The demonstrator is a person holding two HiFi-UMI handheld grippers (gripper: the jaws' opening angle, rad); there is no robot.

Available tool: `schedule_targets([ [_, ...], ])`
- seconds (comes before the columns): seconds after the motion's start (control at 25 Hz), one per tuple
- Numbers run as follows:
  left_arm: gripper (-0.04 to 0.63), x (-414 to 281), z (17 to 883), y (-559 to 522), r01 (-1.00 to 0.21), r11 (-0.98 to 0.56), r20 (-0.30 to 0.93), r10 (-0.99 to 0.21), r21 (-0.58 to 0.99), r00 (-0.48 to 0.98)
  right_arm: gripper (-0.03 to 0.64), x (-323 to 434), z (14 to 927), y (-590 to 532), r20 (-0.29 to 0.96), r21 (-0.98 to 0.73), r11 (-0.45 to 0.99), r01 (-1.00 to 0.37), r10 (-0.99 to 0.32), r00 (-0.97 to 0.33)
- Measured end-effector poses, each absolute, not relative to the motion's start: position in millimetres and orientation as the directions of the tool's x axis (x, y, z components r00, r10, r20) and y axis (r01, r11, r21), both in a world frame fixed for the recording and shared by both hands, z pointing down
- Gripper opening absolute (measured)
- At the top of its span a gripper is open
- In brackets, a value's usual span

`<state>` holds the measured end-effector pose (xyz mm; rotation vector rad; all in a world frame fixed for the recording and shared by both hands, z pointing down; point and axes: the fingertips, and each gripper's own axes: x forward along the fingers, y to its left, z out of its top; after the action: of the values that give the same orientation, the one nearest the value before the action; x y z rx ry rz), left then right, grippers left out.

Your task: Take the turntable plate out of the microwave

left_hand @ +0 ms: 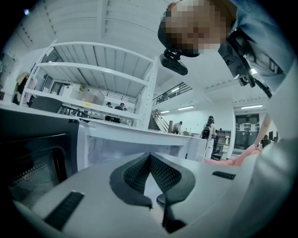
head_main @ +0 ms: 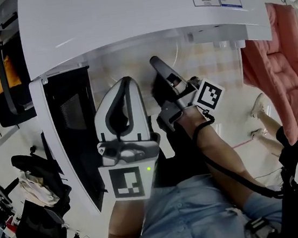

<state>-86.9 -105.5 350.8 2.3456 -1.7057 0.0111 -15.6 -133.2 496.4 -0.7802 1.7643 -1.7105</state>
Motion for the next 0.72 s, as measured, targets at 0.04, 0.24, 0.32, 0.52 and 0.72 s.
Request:
schedule_targets([
  [0.04,0.008,-86.5,349.1,-103.0,-0.939,-0.29,0.145,-0.937,0.186,0.318,0.026,-15.0,494.4,-131.0,0.003,-0.999,0.02,-0.026,-0.734,-0.679],
  [0.24,0.008,-85.4,338.6,-89.4,-0.943,-0.285,0.133,-0.942,0.17,0.309,0.026,-9.9,483.8,-117.7,-0.005,-1.0,0.023,-0.017,-0.727,-0.686],
  [0.32,0.008,-83.9,333.9,-83.1,-0.944,-0.286,0.128,-0.943,0.165,0.308,0.026,-7.2,478.8,-111.3,-0.005,-1.0,0.022,-0.016,-0.727,-0.687],
  [0.52,0.008,-76.6,322.9,-68.9,-0.942,-0.295,0.118,-0.942,0.157,0.315,0.026,-0.6,466.3,-96.0,-0.003,-1.0,0.023,-0.02,-0.722,-0.691],
  [0.72,0.008,-69.7,315.9,-58.9,-0.942,-0.303,0.106,-0.942,0.146,0.32,0.026,5.0,458.3,-84.2,-0.009,-0.999,0.039,-0.027,-0.712,-0.702],
])
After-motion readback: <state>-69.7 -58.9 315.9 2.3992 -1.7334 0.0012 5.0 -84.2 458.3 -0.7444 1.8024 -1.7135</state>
